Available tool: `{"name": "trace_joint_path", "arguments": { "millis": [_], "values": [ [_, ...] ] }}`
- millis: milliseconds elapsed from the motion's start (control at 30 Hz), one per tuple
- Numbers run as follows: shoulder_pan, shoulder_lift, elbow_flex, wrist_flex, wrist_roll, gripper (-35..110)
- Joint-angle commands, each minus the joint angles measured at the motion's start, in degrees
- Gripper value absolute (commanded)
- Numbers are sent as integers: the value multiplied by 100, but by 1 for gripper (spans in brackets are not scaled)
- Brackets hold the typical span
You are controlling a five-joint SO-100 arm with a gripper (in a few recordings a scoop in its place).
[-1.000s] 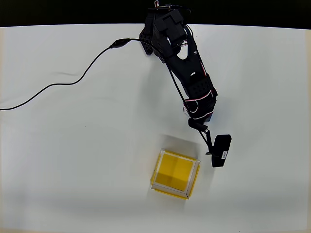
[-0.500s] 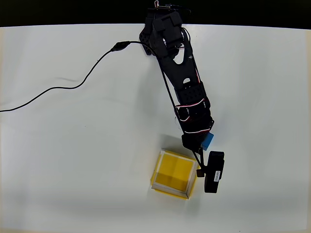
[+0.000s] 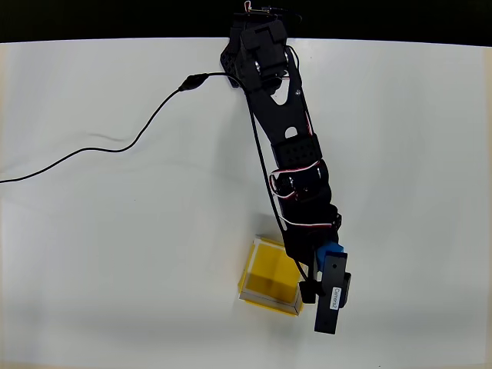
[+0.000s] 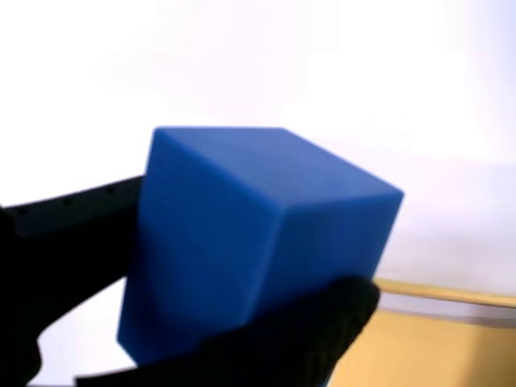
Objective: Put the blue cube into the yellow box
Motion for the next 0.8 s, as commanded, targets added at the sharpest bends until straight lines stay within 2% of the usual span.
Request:
{"name": "trace_joint_path", "arguments": {
  "millis": [0, 433, 767],
  "values": [
    [246, 642, -940, -360, 193, 13],
    [1011, -396, -1670, -993, 1037, 13],
    [1169, -861, -1626, -932, 1406, 13]
  ]
}}
